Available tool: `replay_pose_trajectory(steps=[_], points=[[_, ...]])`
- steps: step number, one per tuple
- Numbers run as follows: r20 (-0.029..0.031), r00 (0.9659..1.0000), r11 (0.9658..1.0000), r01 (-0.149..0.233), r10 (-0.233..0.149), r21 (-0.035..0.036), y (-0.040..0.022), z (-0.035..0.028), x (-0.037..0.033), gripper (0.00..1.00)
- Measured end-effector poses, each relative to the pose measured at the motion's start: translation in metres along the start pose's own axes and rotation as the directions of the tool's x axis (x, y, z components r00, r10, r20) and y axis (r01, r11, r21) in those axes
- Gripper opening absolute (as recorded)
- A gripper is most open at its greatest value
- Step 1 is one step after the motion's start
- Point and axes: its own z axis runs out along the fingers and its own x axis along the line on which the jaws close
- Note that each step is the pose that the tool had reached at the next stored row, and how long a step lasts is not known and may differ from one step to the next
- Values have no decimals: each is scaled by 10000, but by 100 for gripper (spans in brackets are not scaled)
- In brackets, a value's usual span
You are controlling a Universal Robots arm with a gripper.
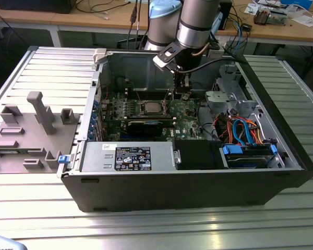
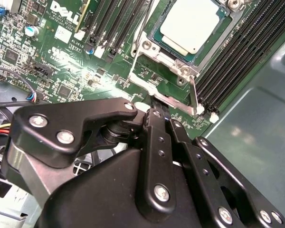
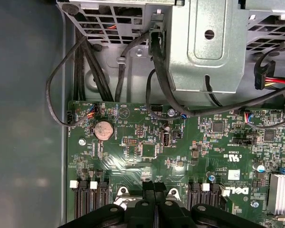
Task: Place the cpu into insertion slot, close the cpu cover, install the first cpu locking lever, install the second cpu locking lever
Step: 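Close the cpu cover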
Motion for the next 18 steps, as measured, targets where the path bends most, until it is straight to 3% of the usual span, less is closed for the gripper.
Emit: replay_pose_trajectory(steps=[18], points=[[0, 10000, 10000, 0, 0, 0, -31, 8, 2, 11]])
